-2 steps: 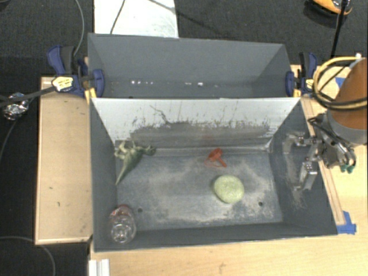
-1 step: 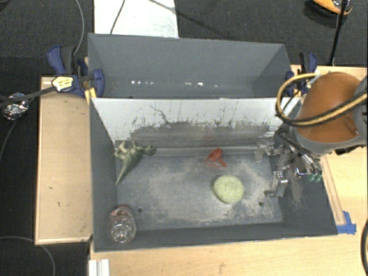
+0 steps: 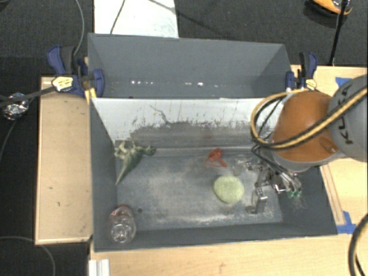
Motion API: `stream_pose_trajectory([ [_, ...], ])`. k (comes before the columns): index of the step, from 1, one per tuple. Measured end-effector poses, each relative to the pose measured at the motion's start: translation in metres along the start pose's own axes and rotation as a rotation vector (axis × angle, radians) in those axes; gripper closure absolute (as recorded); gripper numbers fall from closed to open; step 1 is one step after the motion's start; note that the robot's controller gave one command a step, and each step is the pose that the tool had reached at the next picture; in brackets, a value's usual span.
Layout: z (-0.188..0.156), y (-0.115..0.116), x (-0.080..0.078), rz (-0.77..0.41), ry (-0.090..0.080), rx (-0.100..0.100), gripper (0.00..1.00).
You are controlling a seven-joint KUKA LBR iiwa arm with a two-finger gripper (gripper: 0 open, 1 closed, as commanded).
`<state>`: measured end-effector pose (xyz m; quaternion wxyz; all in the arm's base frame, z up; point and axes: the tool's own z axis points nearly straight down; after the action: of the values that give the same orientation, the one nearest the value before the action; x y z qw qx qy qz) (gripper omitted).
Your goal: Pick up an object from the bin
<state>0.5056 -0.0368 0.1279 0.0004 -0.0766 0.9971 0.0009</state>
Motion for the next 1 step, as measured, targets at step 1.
stream_pose_trajectory([
  [1,0.0250,0.0251,-0.0097,0.008,-0.006,0.003,0.00],
])
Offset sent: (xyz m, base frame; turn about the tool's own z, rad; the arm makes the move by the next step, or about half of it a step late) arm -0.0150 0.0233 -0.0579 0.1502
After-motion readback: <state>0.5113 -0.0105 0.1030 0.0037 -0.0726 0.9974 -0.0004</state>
